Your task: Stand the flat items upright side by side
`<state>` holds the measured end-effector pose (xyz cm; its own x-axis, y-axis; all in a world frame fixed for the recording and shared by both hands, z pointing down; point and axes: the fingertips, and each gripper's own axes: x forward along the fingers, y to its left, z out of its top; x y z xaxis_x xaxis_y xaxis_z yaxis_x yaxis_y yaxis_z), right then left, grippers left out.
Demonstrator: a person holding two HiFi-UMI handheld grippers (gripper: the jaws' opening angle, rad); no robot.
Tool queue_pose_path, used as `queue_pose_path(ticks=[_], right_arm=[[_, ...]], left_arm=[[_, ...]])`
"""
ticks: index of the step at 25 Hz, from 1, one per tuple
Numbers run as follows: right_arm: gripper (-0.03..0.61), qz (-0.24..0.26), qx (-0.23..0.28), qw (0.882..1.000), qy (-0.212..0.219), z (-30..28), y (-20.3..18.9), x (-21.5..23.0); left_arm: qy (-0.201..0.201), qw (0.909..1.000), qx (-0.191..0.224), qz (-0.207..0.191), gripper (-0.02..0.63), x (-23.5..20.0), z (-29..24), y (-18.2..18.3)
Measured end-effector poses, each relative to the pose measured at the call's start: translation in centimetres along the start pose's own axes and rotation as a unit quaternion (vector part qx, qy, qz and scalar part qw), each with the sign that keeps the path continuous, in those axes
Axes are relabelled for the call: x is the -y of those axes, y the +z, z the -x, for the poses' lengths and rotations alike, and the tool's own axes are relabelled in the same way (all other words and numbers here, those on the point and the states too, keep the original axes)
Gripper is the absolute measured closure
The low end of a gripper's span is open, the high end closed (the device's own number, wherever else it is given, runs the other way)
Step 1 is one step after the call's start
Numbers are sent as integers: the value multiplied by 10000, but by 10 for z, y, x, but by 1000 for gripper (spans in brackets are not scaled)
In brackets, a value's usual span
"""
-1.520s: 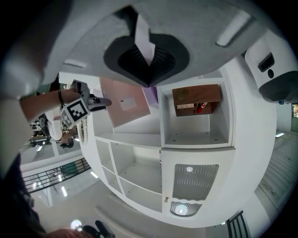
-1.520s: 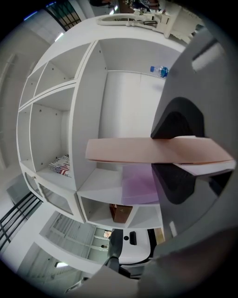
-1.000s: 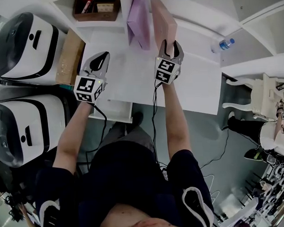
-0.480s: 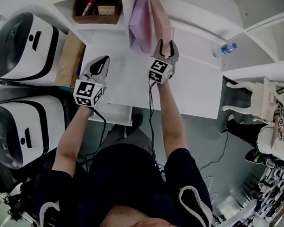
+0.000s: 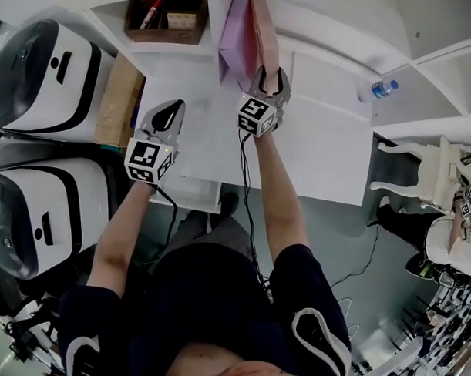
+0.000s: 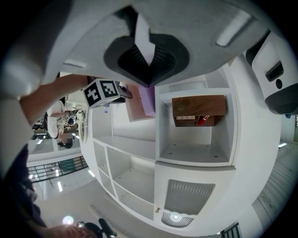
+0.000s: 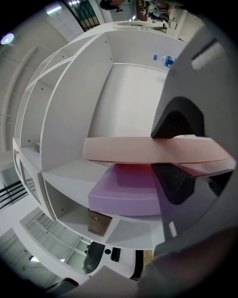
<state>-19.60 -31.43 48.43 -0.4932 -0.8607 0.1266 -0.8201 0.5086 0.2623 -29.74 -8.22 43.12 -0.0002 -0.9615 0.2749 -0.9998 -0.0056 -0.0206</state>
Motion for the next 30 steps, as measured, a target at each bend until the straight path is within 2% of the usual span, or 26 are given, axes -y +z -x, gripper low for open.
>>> queue_pose_path(ticks=[8,12,17,23,30], right_arm=[[408,-77,56,9991,417,-6,-5,-18],[407,38,108,9965,831,0,-10,-35],[407,70,153,9951,971,1,-10,-39],[397,190,191,9902,1370,7,-10,-48],[397,91,78,9897,1424,9,-11,-46]], left_arm=[[2,10000,-40,44,614,-4,-3,-5],[-14,10000,-50,64,614,-4,-3,-8],[-24,10000,-39,75,614,-5,-5,-8],[-45,9999,-28,92,614,-5,-4,-9],[-69,9999,-13,109,614,-7,-4,-9]])
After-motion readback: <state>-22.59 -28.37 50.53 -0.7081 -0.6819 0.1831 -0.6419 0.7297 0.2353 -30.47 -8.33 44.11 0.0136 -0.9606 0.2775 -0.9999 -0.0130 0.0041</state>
